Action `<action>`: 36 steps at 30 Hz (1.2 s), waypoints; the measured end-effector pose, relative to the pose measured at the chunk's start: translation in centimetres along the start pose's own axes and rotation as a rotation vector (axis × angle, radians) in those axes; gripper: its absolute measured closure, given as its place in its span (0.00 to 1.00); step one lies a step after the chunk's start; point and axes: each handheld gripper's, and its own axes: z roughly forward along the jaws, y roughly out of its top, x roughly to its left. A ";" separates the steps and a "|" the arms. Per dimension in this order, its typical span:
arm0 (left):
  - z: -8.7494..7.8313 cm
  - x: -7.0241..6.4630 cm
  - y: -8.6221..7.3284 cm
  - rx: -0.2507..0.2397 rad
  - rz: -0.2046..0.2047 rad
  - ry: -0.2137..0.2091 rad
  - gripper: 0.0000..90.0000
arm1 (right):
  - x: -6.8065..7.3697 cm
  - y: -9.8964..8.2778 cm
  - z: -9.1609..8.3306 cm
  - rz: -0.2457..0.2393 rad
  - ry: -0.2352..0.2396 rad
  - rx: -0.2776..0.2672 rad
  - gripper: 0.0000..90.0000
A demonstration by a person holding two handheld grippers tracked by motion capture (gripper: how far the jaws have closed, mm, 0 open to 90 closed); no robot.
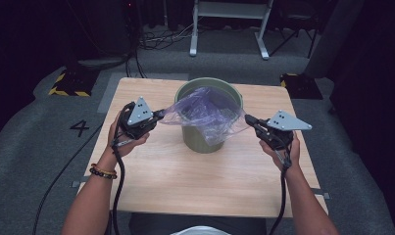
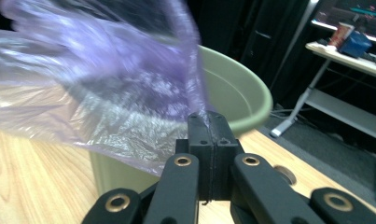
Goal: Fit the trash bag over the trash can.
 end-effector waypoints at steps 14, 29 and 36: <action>0.0 1.8 -1.8 0.061 -0.022 0.075 0.96 | -2.7 -1.8 0.2 0.073 -0.094 0.040 1.00; -3.6 -0.9 -0.3 -0.124 -0.074 -0.018 0.19 | -1.2 -0.3 -0.1 0.021 -0.061 -0.008 0.94; -4.1 -5.5 0.9 -0.165 0.056 -0.141 0.25 | -0.9 0.0 0.0 0.011 -0.046 -0.007 0.93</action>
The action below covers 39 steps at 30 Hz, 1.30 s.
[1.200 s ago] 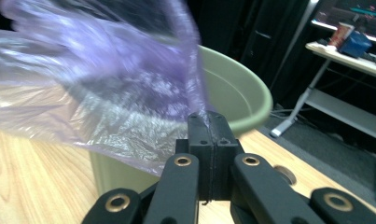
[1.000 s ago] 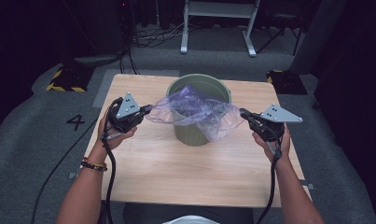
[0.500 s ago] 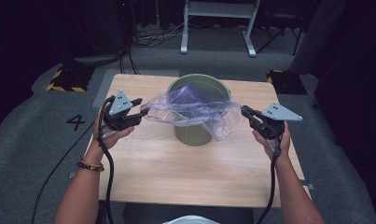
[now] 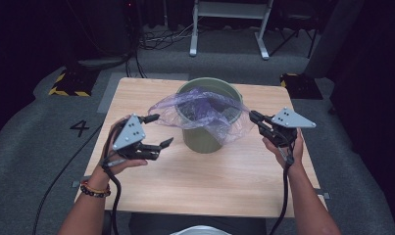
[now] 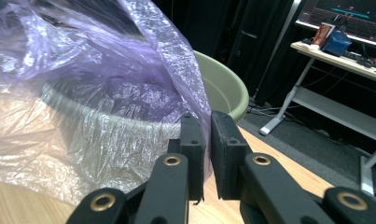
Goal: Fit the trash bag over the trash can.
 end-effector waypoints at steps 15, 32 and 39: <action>5.1 0.1 1.4 0.024 0.017 0.047 0.22 | 0.5 0.4 0.0 -0.040 0.042 0.002 0.92; 5.9 2.2 -0.8 0.173 0.091 -0.005 1.00 | 0.2 0.0 0.1 -0.012 0.072 0.001 0.95; 6.2 1.7 -3.1 0.219 0.085 -0.045 1.00 | -0.3 -0.7 0.3 0.023 0.056 0.018 0.99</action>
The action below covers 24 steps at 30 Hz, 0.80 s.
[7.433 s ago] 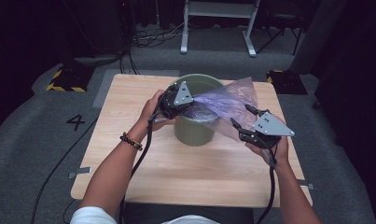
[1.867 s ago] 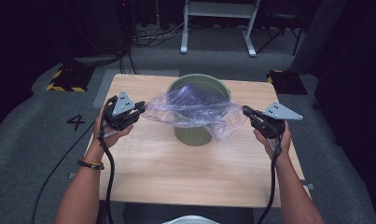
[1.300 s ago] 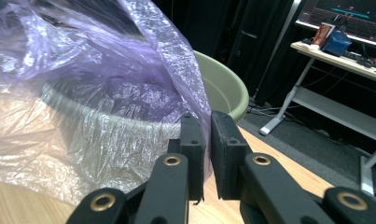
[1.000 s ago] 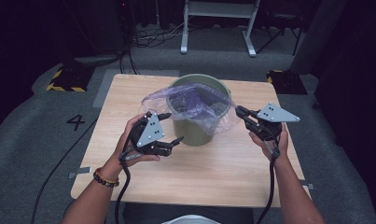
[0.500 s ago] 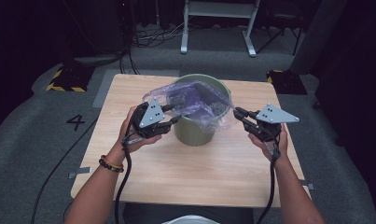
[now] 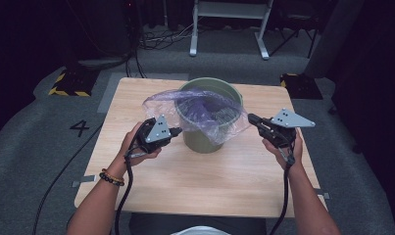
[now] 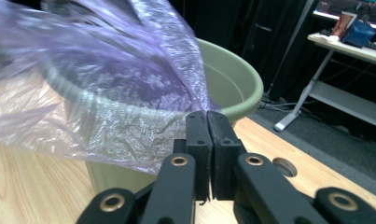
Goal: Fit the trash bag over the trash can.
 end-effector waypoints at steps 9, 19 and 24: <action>1.4 0.7 -2.1 0.067 -0.024 0.029 1.00 | -1.5 -0.6 1.2 0.052 -0.069 0.045 1.00; -1.3 1.7 -4.2 -0.005 -0.133 0.102 0.62 | -2.7 -1.1 2.0 0.088 -0.098 0.031 1.00; -5.4 1.0 -5.4 -0.093 -0.172 0.105 0.36 | -2.8 -0.8 1.7 0.086 -0.112 0.021 1.00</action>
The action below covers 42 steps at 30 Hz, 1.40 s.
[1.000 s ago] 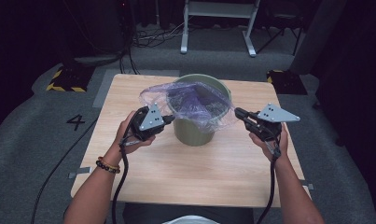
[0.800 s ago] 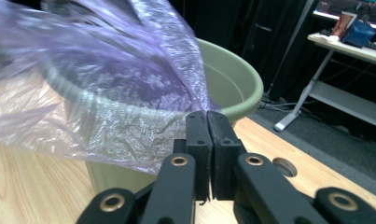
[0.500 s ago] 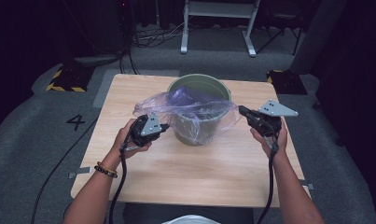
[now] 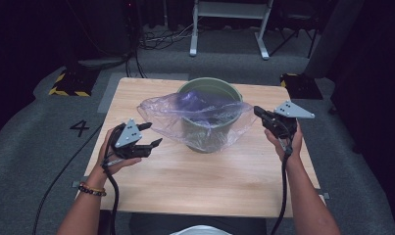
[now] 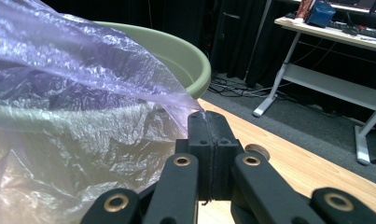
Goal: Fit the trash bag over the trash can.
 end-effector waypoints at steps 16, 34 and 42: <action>-2.5 2.5 5.4 -0.146 -0.075 0.090 0.20 | -0.1 0.6 -0.2 -0.022 -0.016 -0.011 0.99; 7.5 6.4 6.6 0.052 -0.105 0.073 0.88 | -1.5 0.3 2.4 0.011 0.002 0.063 0.99; 10.4 6.3 4.3 0.094 -0.190 -0.014 0.99 | -1.7 -1.1 3.5 0.059 0.034 0.094 1.00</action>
